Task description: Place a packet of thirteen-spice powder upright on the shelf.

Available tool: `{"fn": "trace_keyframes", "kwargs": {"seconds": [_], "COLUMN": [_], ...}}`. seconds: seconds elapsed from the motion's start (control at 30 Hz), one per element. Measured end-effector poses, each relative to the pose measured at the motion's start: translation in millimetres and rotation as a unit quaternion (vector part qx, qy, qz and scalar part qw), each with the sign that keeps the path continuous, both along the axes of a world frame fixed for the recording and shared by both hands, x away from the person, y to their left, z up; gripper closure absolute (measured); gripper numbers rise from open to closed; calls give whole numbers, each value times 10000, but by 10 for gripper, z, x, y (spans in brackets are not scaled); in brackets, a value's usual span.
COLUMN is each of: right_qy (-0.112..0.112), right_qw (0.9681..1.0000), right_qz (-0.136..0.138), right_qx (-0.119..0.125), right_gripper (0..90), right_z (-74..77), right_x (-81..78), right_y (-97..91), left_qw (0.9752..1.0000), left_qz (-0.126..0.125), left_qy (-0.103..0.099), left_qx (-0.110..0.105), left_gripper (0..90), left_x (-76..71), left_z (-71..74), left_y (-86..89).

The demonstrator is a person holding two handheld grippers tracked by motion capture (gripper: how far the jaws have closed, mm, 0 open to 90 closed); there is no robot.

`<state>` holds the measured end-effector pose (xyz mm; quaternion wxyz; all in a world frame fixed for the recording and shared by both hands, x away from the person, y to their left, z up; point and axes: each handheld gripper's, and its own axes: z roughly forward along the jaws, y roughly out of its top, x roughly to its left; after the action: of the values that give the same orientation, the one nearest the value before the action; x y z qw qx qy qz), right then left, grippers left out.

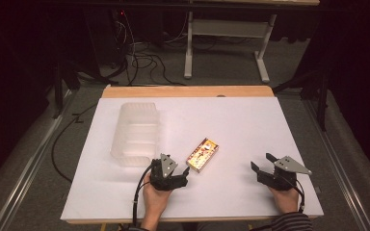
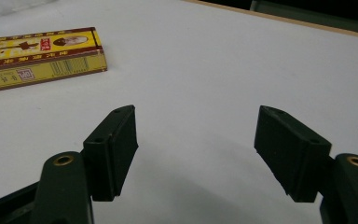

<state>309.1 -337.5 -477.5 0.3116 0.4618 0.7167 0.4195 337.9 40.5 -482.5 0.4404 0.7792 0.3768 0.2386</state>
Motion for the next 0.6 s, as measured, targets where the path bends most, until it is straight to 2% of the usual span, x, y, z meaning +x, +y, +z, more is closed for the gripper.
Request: {"fn": "trace_keyframes", "kwargs": {"seconds": [0.43,0.6], "right_qy": [-21,-9], "right_qw": [10000,10000], "right_qz": [8,-4], "right_qx": [-2,40], "right_gripper": [304,304], "right_z": [1,1], "right_x": [0,4], "right_y": [-5,-11], "left_qw": [10000,10000], "left_qz": [31,20], "left_qy": [32,14], "left_qx": [-67,-27], "left_gripper": [201,203], "left_x": [8,8], "left_z": [0,6], "left_y": [4,1]}}
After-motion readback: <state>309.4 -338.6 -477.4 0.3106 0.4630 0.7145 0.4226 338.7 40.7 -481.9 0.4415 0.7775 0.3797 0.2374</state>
